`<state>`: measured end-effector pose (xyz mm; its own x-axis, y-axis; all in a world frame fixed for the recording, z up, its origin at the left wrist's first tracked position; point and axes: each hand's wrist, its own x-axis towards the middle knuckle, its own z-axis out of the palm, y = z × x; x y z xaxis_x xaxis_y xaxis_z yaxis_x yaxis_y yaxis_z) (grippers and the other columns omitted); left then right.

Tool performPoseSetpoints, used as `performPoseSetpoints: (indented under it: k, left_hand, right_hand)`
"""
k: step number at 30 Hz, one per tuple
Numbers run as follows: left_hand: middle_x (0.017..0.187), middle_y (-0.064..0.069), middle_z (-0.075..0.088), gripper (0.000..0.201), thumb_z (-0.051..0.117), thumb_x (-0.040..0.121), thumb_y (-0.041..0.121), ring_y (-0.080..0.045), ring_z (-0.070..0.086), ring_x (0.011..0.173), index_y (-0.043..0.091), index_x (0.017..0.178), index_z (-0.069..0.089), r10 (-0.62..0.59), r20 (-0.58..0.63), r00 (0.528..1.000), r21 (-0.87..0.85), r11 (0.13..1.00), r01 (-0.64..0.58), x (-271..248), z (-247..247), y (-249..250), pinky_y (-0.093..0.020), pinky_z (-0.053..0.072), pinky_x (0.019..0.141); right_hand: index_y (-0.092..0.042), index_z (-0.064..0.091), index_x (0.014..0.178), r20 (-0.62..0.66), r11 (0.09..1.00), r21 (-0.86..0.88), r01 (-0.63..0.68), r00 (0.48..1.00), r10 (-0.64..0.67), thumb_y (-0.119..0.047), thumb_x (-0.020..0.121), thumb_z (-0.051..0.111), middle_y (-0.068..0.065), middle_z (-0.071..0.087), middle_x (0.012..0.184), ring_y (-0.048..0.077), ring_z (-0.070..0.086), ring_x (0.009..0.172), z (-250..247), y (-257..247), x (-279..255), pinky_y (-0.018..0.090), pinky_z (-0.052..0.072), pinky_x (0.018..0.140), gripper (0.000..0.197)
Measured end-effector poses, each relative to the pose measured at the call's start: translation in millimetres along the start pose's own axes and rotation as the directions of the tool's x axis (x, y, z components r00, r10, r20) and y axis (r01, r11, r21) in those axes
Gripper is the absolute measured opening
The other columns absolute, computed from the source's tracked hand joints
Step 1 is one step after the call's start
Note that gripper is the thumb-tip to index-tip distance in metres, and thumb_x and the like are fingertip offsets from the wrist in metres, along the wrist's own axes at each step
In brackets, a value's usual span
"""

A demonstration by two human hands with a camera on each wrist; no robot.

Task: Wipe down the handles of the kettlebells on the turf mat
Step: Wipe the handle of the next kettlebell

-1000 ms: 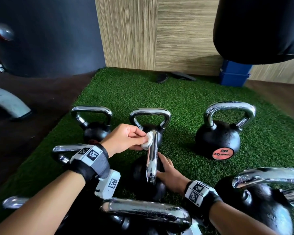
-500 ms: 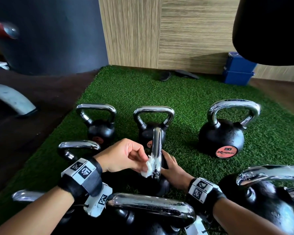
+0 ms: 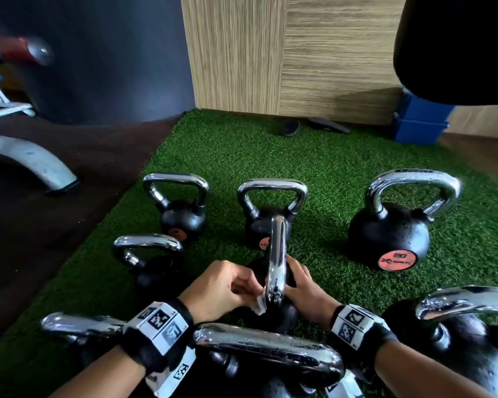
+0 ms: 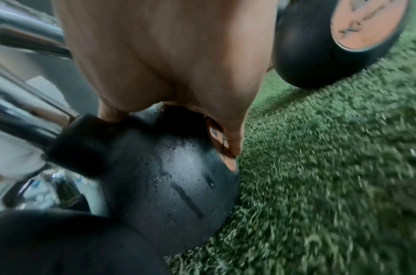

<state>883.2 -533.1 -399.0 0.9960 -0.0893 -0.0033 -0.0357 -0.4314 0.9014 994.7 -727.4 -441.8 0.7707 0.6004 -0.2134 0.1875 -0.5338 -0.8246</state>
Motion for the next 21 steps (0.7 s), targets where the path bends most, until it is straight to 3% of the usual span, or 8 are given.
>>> performPoseSetpoints:
  k: [3, 4, 6, 9, 11, 14, 18, 21]
  left_hand:
    - [0.089, 0.005, 0.081, 0.023, 0.086, 0.079, 0.011, -0.012, 0.078, 0.086, 0.032, 0.086, 0.079, 0.007, 0.021, 1.000, 0.043, 0.999, -0.008, 2.0, -7.4, 1.4, -0.026, 0.060, 0.083]
    - [0.090, 0.007, 0.080, 0.025, 0.087, 0.079, 0.011, -0.009, 0.077, 0.086, 0.034, 0.087, 0.079, 0.015, 0.007, 1.000, 0.061, 0.998, -0.015, 3.5, -11.7, 4.5, -0.024, 0.059, 0.082]
    - [0.092, 0.008, 0.080, 0.022, 0.089, 0.076, 0.022, -0.005, 0.076, 0.085, 0.037, 0.090, 0.079, 0.041, -0.061, 0.997, 0.025, 0.999, -0.039, 6.2, -23.6, 15.6, -0.019, 0.057, 0.077]
    - [0.093, 0.010, 0.080, 0.017, 0.080, 0.074, 0.035, 0.000, 0.073, 0.085, 0.035, 0.091, 0.079, 0.069, -0.229, 0.971, -0.046, 0.996, -0.082, 11.2, -43.3, 36.6, -0.010, 0.051, 0.076]
    - [0.092, 0.006, 0.080, 0.017, 0.078, 0.076, 0.029, -0.002, 0.073, 0.085, 0.027, 0.092, 0.078, 0.074, -0.281, 0.957, -0.132, 0.985, -0.115, 15.5, -52.6, 48.4, -0.012, 0.054, 0.076]
    - [0.088, 0.000, 0.079, 0.013, 0.074, 0.079, 0.013, -0.006, 0.073, 0.080, 0.020, 0.088, 0.080, 0.030, -0.288, 0.957, -0.356, 0.925, -0.136, 19.6, -55.9, 63.6, -0.017, 0.058, 0.068]
    - [0.092, -0.005, 0.078, 0.020, 0.075, 0.075, 0.015, -0.010, 0.075, 0.084, 0.011, 0.095, 0.077, 0.008, -0.271, 0.963, -0.425, 0.896, -0.127, 22.0, -57.7, 74.1, -0.020, 0.060, 0.070]
    - [0.081, -0.006, 0.075, 0.028, 0.079, 0.071, 0.019, -0.011, 0.074, 0.076, 0.010, 0.097, 0.072, -0.022, -0.286, 0.958, -0.393, 0.914, -0.097, 23.4, -58.3, 75.7, -0.022, 0.061, 0.066]
  right_hand:
    - [-0.027, 0.027, 0.154, 0.046, 0.986, -0.167, 0.011, 0.999, -0.003, -0.049, 0.089, 0.065, 0.002, 0.044, 0.145, 0.017, 0.051, 0.125, -11.0, -8.4, -1.1, 0.032, 0.044, 0.106, 0.079]
    - [-0.025, 0.038, 0.148, 0.037, 0.972, -0.230, 0.039, 0.999, -0.031, -0.051, 0.089, 0.064, -0.001, 0.054, 0.134, 0.015, 0.059, 0.114, -17.9, -13.6, -1.9, 0.030, 0.051, 0.097, 0.070]
    - [-0.021, 0.058, 0.126, -0.138, 0.961, -0.272, 0.054, 0.986, -0.095, -0.044, 0.092, 0.065, -0.008, 0.065, 0.107, 0.006, 0.064, 0.088, -32.6, -29.2, -5.3, 0.017, 0.053, 0.068, 0.042]
    - [-0.007, 0.068, 0.102, -0.462, 0.969, -0.094, 0.228, 0.852, -0.246, -0.012, 0.091, 0.068, 0.009, 0.069, 0.098, 0.020, 0.065, 0.082, -48.1, -58.3, -6.1, 0.030, 0.057, 0.071, 0.012]
    - [-0.005, 0.072, 0.099, -0.483, 0.891, -0.011, 0.454, 0.778, -0.402, -0.001, 0.086, 0.073, 0.014, 0.069, 0.090, 0.014, 0.061, 0.073, -54.7, -82.0, -13.2, 0.024, 0.052, 0.065, 0.014]
    - [-0.025, 0.074, 0.109, -0.326, 0.785, -0.195, 0.588, 0.716, -0.618, -0.020, 0.077, 0.084, -0.011, 0.069, 0.090, -0.002, 0.064, 0.069, -60.2, -105.5, -29.8, 0.009, 0.049, 0.059, 0.033]
    - [-0.025, 0.075, 0.115, -0.330, 0.783, -0.196, 0.590, 0.712, -0.620, -0.031, 0.075, 0.084, -0.010, 0.074, 0.103, 0.004, 0.070, 0.082, -56.5, -118.2, -38.2, 0.025, 0.060, 0.074, 0.042]
    - [-0.024, 0.077, 0.111, -0.368, 0.775, -0.187, 0.604, 0.688, -0.625, -0.030, 0.075, 0.085, -0.010, 0.076, 0.101, 0.001, 0.071, 0.084, -52.6, -120.3, -35.7, 0.026, 0.059, 0.075, 0.037]
